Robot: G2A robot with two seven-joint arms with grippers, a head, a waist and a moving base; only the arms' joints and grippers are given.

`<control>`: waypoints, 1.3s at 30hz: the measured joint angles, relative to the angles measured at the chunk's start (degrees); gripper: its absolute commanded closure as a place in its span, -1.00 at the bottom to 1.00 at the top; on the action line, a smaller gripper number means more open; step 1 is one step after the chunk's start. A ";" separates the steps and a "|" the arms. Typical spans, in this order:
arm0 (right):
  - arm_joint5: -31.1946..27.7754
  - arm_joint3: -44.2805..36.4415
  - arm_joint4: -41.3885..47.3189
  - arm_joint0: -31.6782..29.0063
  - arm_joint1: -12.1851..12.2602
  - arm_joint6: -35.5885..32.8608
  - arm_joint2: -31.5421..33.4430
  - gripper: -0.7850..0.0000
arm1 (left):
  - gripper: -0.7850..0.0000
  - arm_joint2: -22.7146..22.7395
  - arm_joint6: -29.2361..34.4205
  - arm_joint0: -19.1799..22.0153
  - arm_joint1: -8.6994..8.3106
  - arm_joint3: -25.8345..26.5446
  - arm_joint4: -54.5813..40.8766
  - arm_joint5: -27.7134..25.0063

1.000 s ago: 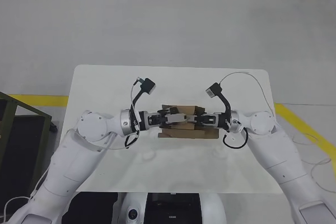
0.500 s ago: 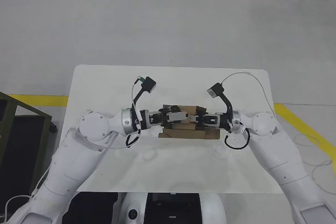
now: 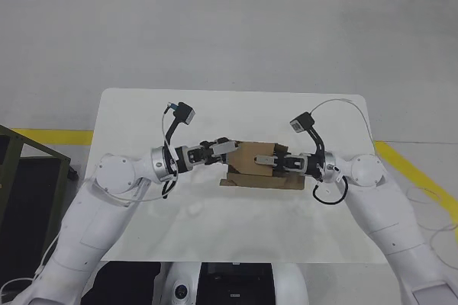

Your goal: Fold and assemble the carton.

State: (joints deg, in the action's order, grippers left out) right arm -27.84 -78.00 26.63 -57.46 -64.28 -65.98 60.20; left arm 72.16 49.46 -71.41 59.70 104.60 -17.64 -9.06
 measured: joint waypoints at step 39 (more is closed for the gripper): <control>-1.29 -1.69 0.32 0.09 -0.13 -1.84 -0.79 1.00 | -1.00 -0.17 -2.34 1.45 0.35 -0.63 1.21 -0.23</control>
State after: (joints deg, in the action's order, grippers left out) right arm -29.12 -79.68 26.95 -57.37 -64.41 -67.82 59.41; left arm 71.99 47.12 -69.96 60.04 103.98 -16.42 -9.29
